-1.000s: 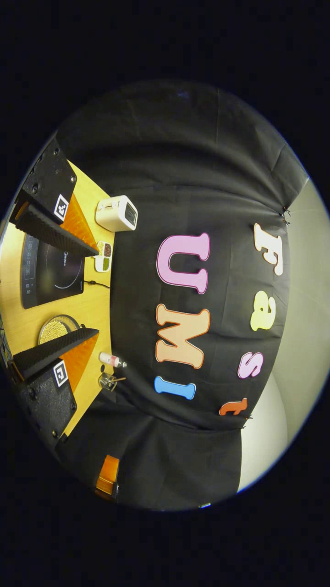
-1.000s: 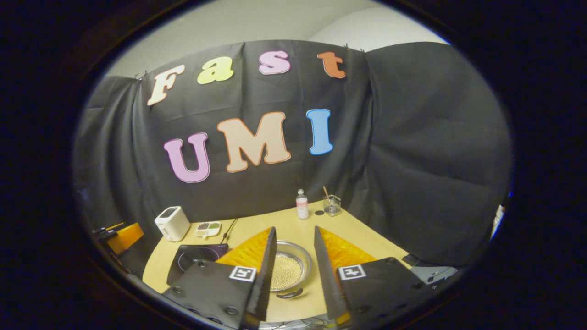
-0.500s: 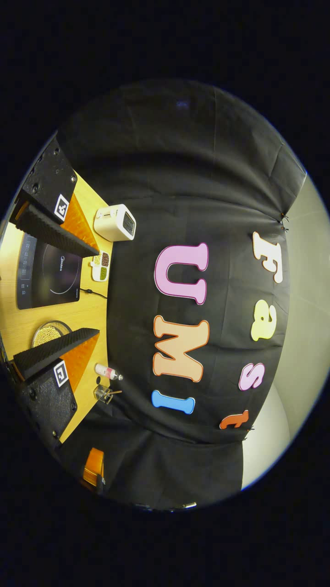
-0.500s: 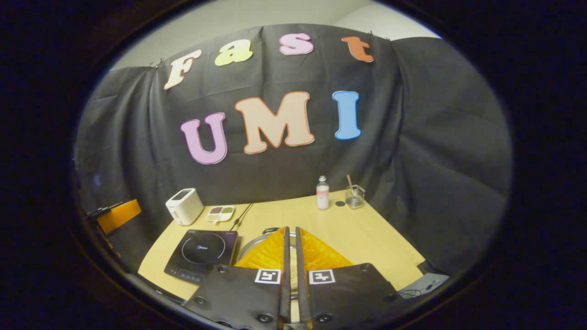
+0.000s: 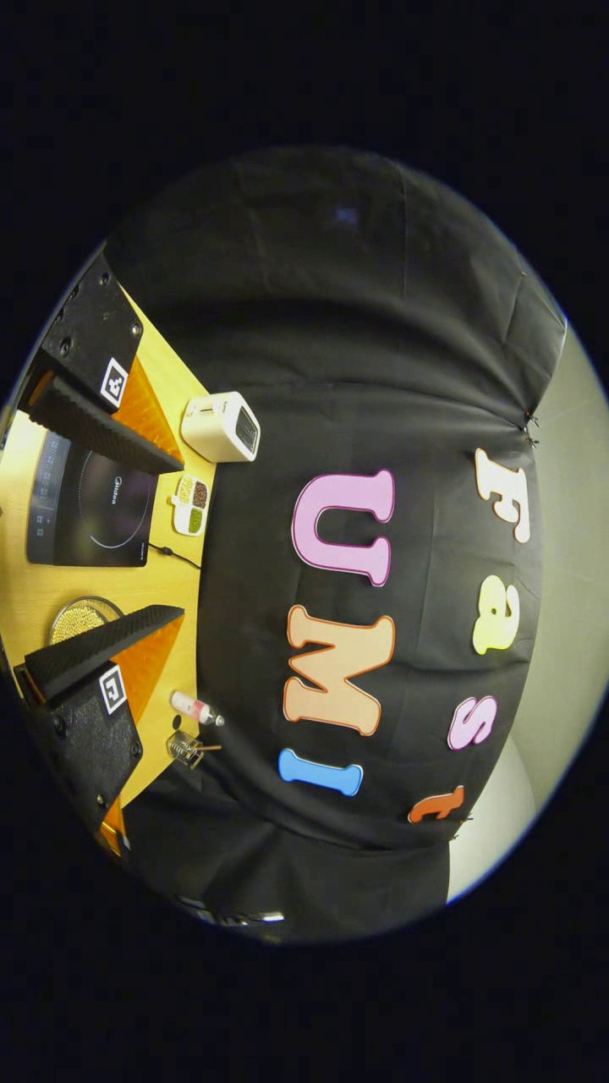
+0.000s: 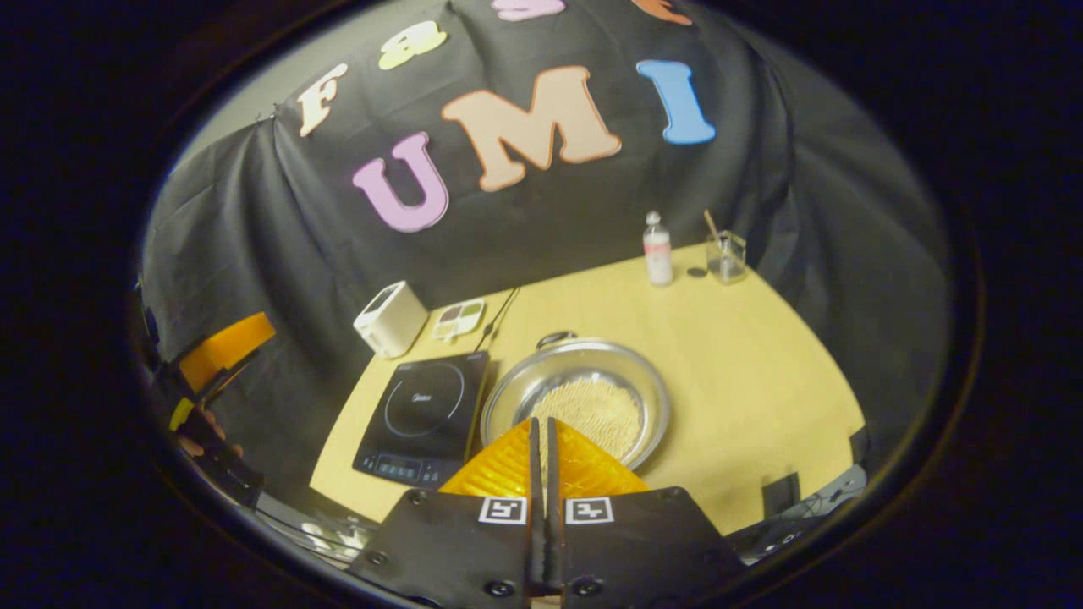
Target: First push the handle of the pot to place it horizontally, then grasp the pot with both hands and set it on the induction cooktop.
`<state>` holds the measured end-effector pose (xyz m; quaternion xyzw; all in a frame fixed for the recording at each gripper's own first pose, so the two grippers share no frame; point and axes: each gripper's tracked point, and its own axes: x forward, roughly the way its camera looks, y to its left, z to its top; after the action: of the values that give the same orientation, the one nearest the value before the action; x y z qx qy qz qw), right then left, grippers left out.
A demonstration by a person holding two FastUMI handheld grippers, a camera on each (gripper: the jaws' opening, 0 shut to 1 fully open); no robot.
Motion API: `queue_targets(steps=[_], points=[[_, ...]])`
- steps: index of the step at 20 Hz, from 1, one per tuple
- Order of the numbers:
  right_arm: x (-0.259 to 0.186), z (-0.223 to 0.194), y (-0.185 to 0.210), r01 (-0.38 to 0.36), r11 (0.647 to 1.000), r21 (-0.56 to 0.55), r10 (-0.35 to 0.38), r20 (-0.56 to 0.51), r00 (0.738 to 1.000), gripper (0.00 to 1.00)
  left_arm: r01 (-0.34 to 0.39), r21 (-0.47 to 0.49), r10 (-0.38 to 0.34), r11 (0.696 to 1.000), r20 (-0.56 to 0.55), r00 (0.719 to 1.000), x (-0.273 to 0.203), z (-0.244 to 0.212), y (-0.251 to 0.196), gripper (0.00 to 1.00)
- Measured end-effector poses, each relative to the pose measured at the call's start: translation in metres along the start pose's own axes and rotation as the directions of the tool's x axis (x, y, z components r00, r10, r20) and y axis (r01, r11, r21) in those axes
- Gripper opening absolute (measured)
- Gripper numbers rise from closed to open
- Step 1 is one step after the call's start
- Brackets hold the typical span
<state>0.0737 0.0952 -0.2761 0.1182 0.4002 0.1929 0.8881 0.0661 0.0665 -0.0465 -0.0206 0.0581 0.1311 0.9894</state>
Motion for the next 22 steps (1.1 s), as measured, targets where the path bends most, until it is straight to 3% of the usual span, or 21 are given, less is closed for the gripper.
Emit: queue_targets(steps=[5,7,8,10,11,16,17,21,22], points=[[0.019,-0.054,0.001,-0.098,0.991,0.085,0.115,-0.222,0.968,0.00,-0.068,0.009,0.068,0.998,0.001,0.998,0.002,0.000,0.000,0.95],[0.025,-0.073,0.001,-0.123,0.987,0.102,0.149,-0.303,0.941,0.03,-0.086,0.010,0.086,0.996,-0.003,0.996,0.001,-0.003,-0.003,0.95],[0.028,-0.080,0.001,-0.134,0.985,0.109,0.164,-0.339,0.926,0.02,-0.093,0.008,0.093,0.996,-0.005,0.996,0.002,-0.005,-0.004,0.90],[0.034,-0.094,-0.001,-0.152,0.981,0.117,0.186,-0.401,0.897,0.00,-0.103,0.000,0.103,0.995,-0.011,0.995,0.002,-0.008,-0.008,0.95],[0.036,-0.101,0.000,-0.160,0.980,0.121,0.196,-0.429,0.882,0.00,-0.109,-0.005,0.109,0.994,-0.015,0.994,0.001,-0.010,-0.009,0.90],[0.053,-0.126,-0.007,-0.177,0.971,0.159,0.235,-0.533,0.813,0.03,-0.143,-0.006,0.142,0.990,-0.031,0.989,-0.001,-0.016,-0.017,0.90],[0.054,-0.130,-0.009,-0.182,0.971,0.154,0.237,-0.547,0.803,0.03,-0.150,0.000,0.150,0.989,-0.034,0.988,-0.002,-0.017,-0.017,0.95],[0.060,-0.146,-0.009,-0.199,0.969,0.147,0.247,-0.590,0.768,0.00,-0.169,0.014,0.169,0.986,-0.038,0.985,-0.003,-0.018,-0.019,0.95],[0.063,-0.149,-0.010,-0.197,0.969,0.147,0.246,-0.597,0.763,0.03,-0.173,0.016,0.174,0.985,-0.040,0.984,-0.004,-0.019,-0.020,0.99]])
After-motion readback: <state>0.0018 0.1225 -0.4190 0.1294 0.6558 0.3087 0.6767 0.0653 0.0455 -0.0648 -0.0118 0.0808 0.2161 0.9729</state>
